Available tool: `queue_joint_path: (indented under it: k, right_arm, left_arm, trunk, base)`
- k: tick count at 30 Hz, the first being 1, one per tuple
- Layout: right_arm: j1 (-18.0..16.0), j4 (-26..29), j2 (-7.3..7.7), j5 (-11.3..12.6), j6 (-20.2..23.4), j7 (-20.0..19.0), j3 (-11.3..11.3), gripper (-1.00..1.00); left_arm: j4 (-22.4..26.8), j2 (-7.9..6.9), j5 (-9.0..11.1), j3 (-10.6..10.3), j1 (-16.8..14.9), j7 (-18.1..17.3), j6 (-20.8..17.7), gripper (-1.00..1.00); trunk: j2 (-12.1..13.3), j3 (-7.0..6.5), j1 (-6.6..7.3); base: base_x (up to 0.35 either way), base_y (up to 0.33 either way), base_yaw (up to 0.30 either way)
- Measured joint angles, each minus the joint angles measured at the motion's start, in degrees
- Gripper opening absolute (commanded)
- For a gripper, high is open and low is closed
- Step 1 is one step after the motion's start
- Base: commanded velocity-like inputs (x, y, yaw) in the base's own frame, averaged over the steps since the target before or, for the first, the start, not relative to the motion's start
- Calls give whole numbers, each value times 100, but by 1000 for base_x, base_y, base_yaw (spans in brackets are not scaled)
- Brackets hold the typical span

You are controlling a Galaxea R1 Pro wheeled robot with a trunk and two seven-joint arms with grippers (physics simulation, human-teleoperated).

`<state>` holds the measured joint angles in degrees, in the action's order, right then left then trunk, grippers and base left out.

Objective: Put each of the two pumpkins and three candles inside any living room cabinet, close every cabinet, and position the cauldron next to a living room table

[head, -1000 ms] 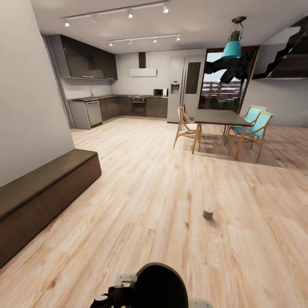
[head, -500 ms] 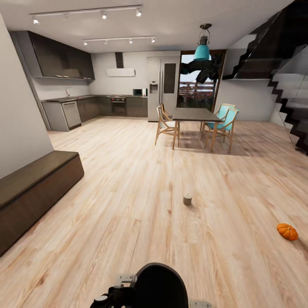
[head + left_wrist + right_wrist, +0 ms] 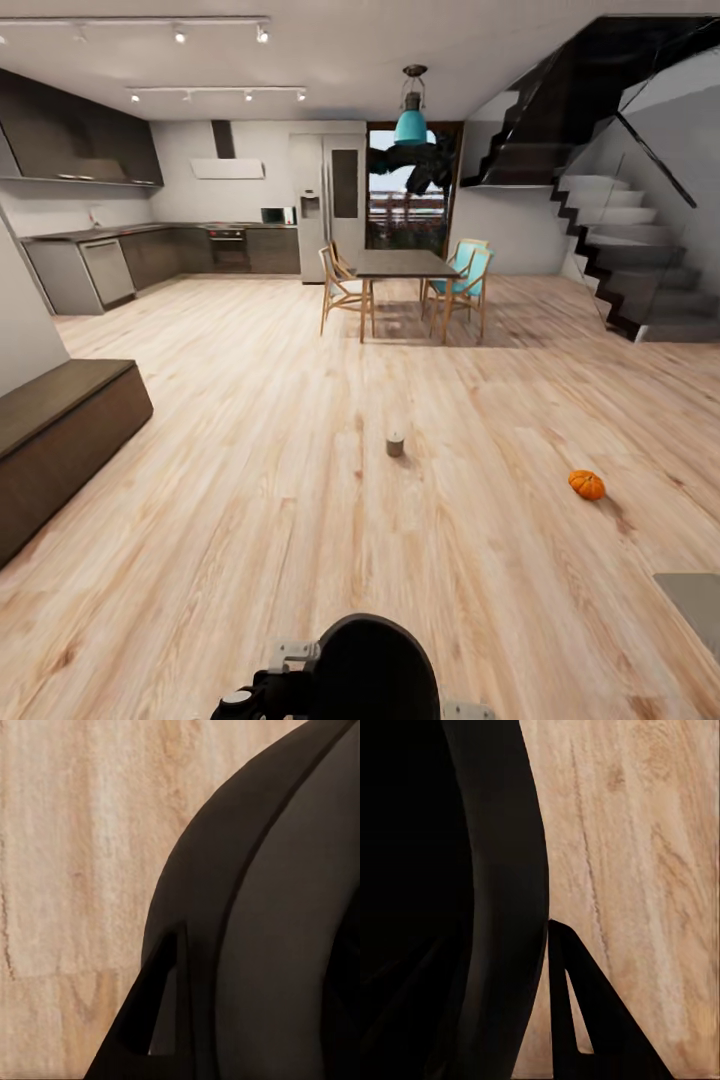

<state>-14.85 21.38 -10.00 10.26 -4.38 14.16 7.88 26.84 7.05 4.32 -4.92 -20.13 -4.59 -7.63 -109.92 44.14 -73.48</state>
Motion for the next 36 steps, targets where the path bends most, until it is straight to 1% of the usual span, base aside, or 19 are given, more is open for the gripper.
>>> queue_joint_path:
  k: [6,36]
  right_arm:
    - [0,14,0,0,13,6,6,-100]
    - [0,23,0,1,11,9,7,-100]
  left_arm:
    - [2,-2,6,-1,-2,0,0,-100]
    - [11,-1,0,4,-2,-3,0,-100]
  trunk:
    - [0,0,2]
    - [0,0,2]
  base:
    - [-53,0,-279]
    - [-1,0,-279]
